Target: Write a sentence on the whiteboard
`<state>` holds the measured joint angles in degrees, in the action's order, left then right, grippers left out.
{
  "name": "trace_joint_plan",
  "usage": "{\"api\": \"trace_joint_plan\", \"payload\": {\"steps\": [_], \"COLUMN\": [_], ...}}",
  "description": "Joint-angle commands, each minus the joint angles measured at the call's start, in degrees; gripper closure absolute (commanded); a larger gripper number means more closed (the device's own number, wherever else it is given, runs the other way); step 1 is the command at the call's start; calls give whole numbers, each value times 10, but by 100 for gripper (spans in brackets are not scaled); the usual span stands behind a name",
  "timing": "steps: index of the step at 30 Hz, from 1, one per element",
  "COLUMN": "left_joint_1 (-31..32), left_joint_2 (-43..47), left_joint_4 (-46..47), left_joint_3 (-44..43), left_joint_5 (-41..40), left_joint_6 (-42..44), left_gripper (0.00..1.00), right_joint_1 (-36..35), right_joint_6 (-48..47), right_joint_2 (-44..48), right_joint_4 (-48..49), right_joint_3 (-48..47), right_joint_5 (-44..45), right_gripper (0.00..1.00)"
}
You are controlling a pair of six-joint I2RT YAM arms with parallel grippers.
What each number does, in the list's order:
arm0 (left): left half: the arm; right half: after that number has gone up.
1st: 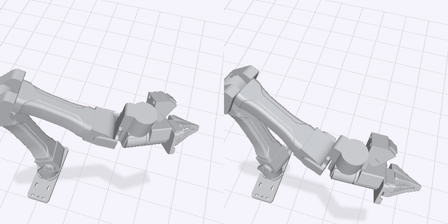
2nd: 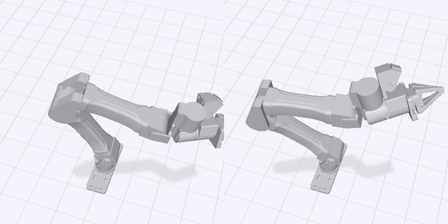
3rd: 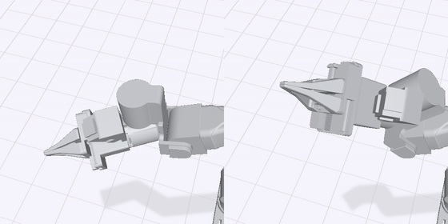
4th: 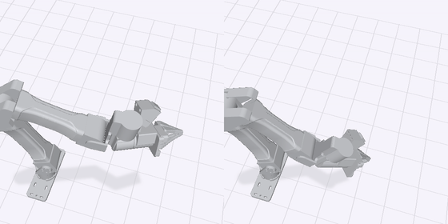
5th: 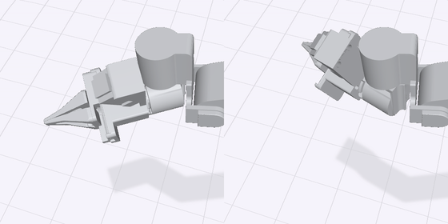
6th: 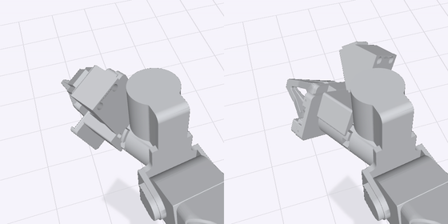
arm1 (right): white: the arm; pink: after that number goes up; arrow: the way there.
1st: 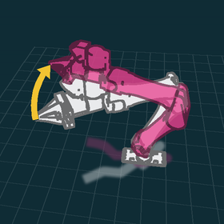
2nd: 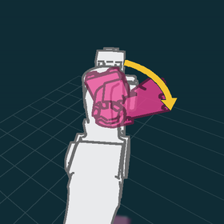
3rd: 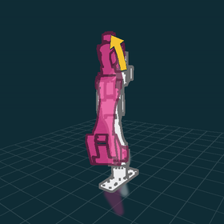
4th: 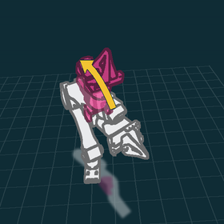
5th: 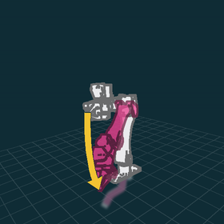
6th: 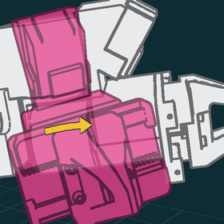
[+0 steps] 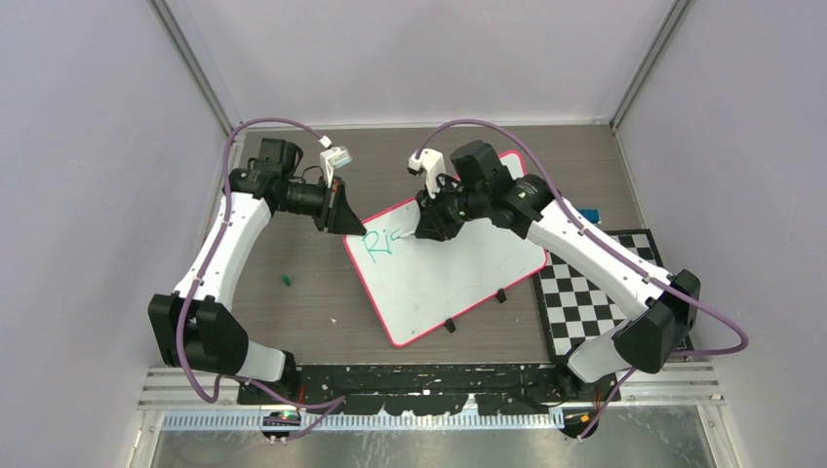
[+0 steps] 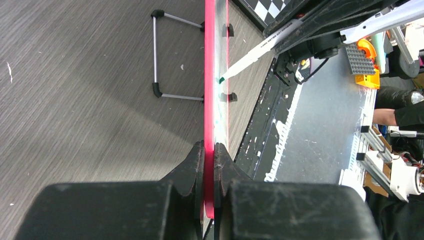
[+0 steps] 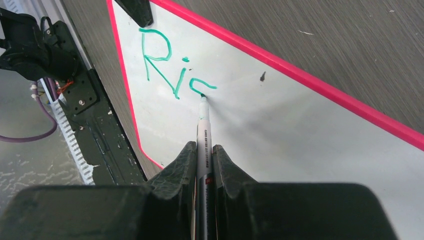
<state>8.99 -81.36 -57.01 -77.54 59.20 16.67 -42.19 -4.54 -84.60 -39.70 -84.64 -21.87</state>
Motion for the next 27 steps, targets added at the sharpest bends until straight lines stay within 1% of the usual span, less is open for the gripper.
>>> {"api": "trace_joint_plan", "payload": {"steps": [1, 7, 12, 20, 27], "left_joint_1": [17, 17, 17, 17, 17], "left_joint_2": [8, 5, 5, 10, 8], "left_joint_4": [-26, -26, -26, -26, -25], "left_joint_3": [14, 13, 13, 17, 17], "left_joint_5": [12, 14, 14, 12, 12], "left_joint_6": [9, 10, 9, 8, 9], "left_gripper": [100, 100, 100, 100, 100], "right_joint_1": [14, 11, -4, -12, -5], "right_joint_6": [-14, -10, -10, 2, 4], "right_joint_2": [22, 22, 14, -6, 32], "right_joint_4": [10, 8, 11, 13, 12], "right_joint_3": [9, 27, 30, -11, 1], "right_joint_5": [38, 18, 16, 0, -26], "right_gripper": [100, 100, 100, 100, 100]}}
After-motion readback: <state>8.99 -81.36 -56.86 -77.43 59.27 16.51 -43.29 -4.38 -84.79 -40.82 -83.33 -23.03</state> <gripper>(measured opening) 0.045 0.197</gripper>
